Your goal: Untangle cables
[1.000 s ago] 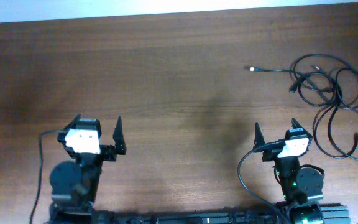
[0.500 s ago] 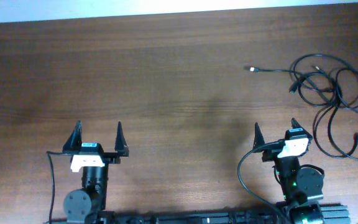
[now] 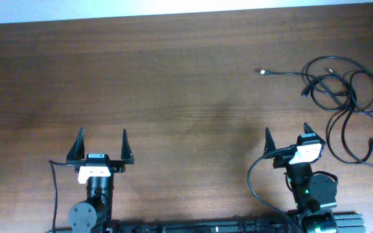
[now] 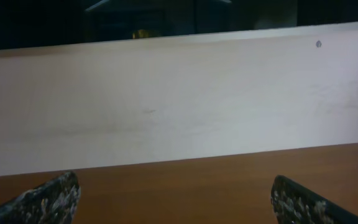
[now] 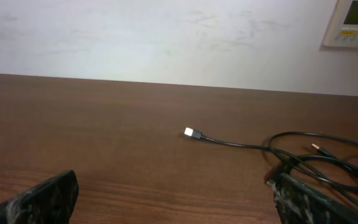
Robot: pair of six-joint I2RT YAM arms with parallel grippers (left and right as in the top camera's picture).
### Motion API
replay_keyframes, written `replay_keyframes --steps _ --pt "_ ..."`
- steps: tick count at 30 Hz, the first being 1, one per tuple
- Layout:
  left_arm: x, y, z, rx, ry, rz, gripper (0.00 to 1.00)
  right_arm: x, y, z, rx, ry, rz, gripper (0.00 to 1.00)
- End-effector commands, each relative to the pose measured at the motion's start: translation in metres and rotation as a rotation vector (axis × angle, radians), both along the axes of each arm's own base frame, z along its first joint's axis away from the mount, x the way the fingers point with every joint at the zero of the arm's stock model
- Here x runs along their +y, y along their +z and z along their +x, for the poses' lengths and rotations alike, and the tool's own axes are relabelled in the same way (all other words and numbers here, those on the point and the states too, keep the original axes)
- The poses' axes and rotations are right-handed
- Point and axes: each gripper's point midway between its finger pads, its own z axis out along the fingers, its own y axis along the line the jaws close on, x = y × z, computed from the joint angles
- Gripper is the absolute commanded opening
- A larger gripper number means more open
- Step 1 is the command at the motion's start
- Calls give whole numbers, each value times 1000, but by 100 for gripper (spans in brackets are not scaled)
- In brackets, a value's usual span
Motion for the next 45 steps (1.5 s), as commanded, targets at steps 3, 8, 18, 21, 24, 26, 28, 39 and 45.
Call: replay_keyframes --steps 3,8,18,21,24,26,28,39,45 --pt "-3 -37 5 138 -8 68 99 2 -3 0 6 9 6 100" --pt "-16 -61 4 225 -99 138 99 2 -3 0 6 9 6 100" --pt "-17 -72 3 272 -111 133 99 2 -3 0 6 9 6 100" --pt "-17 -72 3 276 -114 99 99 2 -3 0 6 9 6 100" --pt "-17 -72 3 278 -119 88 99 2 -3 0 6 9 6 100" --pt "-17 -72 3 277 -118 89 99 2 -3 0 6 9 6 100" --pt "-17 -72 3 277 -118 89 99 2 -3 0 6 9 6 100" --pt "-17 -72 3 277 -118 89 99 2 -3 0 6 9 6 100" --pt "-17 -72 3 277 -118 89 99 2 -3 0 6 9 6 100"
